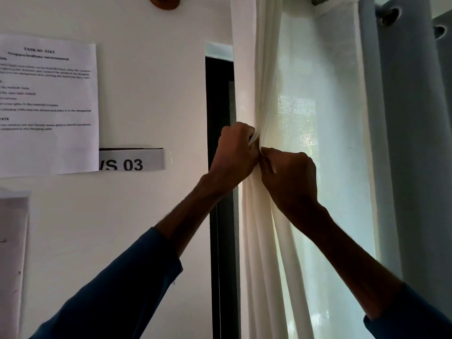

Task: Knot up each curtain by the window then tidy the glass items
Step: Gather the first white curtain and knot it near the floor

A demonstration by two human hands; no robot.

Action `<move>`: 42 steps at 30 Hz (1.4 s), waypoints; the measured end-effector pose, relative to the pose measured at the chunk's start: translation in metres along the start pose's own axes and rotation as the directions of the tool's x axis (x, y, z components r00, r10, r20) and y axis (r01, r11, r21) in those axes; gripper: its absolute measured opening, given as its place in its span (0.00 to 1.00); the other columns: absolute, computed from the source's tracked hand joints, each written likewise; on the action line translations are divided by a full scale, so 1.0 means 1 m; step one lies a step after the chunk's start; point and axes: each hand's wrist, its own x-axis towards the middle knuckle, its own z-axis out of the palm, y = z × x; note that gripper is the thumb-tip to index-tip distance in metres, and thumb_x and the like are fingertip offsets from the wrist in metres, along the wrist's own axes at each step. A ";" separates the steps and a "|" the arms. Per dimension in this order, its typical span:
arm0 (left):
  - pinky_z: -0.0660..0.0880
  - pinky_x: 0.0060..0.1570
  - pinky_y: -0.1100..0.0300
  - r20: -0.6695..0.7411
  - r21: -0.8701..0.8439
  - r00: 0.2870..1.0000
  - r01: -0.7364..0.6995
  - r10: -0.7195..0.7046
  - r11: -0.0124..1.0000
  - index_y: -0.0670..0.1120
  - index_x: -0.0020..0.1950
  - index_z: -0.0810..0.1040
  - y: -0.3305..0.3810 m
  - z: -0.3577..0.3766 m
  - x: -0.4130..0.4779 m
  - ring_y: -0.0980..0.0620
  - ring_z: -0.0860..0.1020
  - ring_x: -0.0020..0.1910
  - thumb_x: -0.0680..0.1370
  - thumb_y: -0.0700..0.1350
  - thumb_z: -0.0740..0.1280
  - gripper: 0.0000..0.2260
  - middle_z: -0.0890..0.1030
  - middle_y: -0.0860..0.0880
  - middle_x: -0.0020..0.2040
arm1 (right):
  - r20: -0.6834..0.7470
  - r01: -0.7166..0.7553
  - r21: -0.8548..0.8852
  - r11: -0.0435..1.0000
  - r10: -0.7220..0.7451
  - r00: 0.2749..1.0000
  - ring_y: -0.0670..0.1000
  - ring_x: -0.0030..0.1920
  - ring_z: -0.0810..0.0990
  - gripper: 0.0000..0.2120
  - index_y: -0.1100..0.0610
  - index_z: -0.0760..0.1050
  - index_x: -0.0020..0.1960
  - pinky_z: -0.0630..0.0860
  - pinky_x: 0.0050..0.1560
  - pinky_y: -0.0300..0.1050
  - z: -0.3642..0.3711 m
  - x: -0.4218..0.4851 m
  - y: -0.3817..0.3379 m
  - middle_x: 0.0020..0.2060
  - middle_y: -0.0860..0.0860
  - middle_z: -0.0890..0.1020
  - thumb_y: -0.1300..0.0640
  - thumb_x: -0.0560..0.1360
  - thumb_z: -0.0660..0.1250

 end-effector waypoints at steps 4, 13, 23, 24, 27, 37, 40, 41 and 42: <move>0.71 0.24 0.53 0.005 -0.047 0.999 0.033 -0.033 0.998 0.36 0.28 0.72 0.002 -0.002 0.000 0.54 0.68 0.21 0.74 0.33 0.67 0.14 0.73 0.42 0.24 | 0.015 0.018 -0.027 0.999 -0.018 1.000 0.57 0.27 0.82 0.07 0.61 0.84 0.44 0.81 0.31 0.49 -0.003 -0.002 -0.001 0.32 0.55 0.85 0.57 0.77 0.72; 0.66 0.25 0.68 0.082 -0.158 0.974 0.223 -0.212 0.962 0.36 0.30 0.71 0.013 -0.002 0.000 0.58 0.67 0.19 0.82 0.45 0.63 0.21 0.67 0.50 0.23 | 0.071 0.018 -0.036 0.999 -0.016 0.997 0.56 0.28 0.82 0.09 0.59 0.84 0.44 0.79 0.34 0.43 -0.006 -0.006 -0.003 0.33 0.54 0.85 0.55 0.78 0.69; 0.58 0.22 0.66 0.106 0.076 0.979 0.166 -0.174 0.983 0.46 0.30 0.58 0.015 0.004 0.006 0.58 0.60 0.24 0.72 0.43 0.72 0.22 0.62 0.52 0.28 | 0.139 -0.056 0.084 0.995 0.044 0.989 0.48 0.27 0.80 0.10 0.57 0.83 0.42 0.77 0.34 0.45 -0.011 -0.020 -0.009 0.33 0.50 0.86 0.55 0.77 0.67; 0.57 0.23 0.66 0.101 0.086 0.980 0.160 -0.169 0.983 0.46 0.31 0.57 0.015 0.005 0.005 0.58 0.60 0.25 0.73 0.41 0.72 0.23 0.62 0.52 0.29 | 0.135 -0.074 0.128 0.989 0.057 0.989 0.48 0.31 0.83 0.09 0.57 0.85 0.44 0.79 0.37 0.45 -0.013 -0.020 -0.007 0.37 0.49 0.87 0.55 0.77 0.68; 0.57 0.24 0.65 0.107 0.084 0.983 0.140 -0.148 0.987 0.47 0.31 0.55 0.012 0.006 0.004 0.57 0.59 0.25 0.75 0.38 0.70 0.24 0.60 0.53 0.29 | 0.067 -0.206 0.181 0.962 0.197 0.978 0.48 0.47 0.86 0.09 0.56 0.85 0.53 0.82 0.44 0.43 -0.015 -0.020 0.010 0.53 0.50 0.87 0.57 0.75 0.69; 0.58 0.25 0.64 0.142 0.095 0.973 0.167 -0.180 0.981 0.45 0.30 0.56 -0.012 -0.003 0.005 0.57 0.60 0.27 0.79 0.43 0.68 0.24 0.60 0.52 0.30 | 0.113 -0.681 -0.112 0.723 0.690 0.714 0.60 0.78 0.59 0.47 0.64 0.53 0.79 0.60 0.77 0.57 -0.028 -0.010 0.101 0.78 0.60 0.59 0.45 0.73 0.75; 0.60 0.25 0.64 0.129 0.094 0.972 0.184 -0.195 0.978 0.45 0.30 0.57 -0.016 -0.007 0.003 0.57 0.60 0.26 0.79 0.43 0.67 0.23 0.60 0.52 0.30 | 0.178 -0.765 -0.083 0.639 0.765 0.619 0.61 0.76 0.63 0.51 0.66 0.52 0.78 0.63 0.75 0.55 -0.024 -0.017 0.115 0.76 0.61 0.63 0.44 0.70 0.77; 0.60 0.25 0.64 0.123 0.090 0.971 0.193 -0.203 0.977 0.45 0.31 0.57 -0.017 -0.007 0.003 0.57 0.60 0.26 0.79 0.43 0.67 0.23 0.61 0.51 0.31 | 0.183 -0.779 -0.080 0.622 0.777 0.602 0.61 0.75 0.64 0.52 0.67 0.53 0.78 0.64 0.75 0.56 -0.022 -0.020 0.117 0.75 0.62 0.64 0.43 0.70 0.77; 0.61 0.25 0.64 0.121 0.090 0.971 0.196 -0.206 0.976 0.45 0.31 0.57 -0.017 -0.007 0.003 0.57 0.61 0.27 0.79 0.43 0.67 0.23 0.61 0.51 0.31 | 0.182 -0.789 -0.080 0.610 0.787 0.590 0.62 0.74 0.66 0.52 0.67 0.53 0.78 0.65 0.74 0.56 -0.019 -0.023 0.119 0.75 0.62 0.65 0.42 0.69 0.78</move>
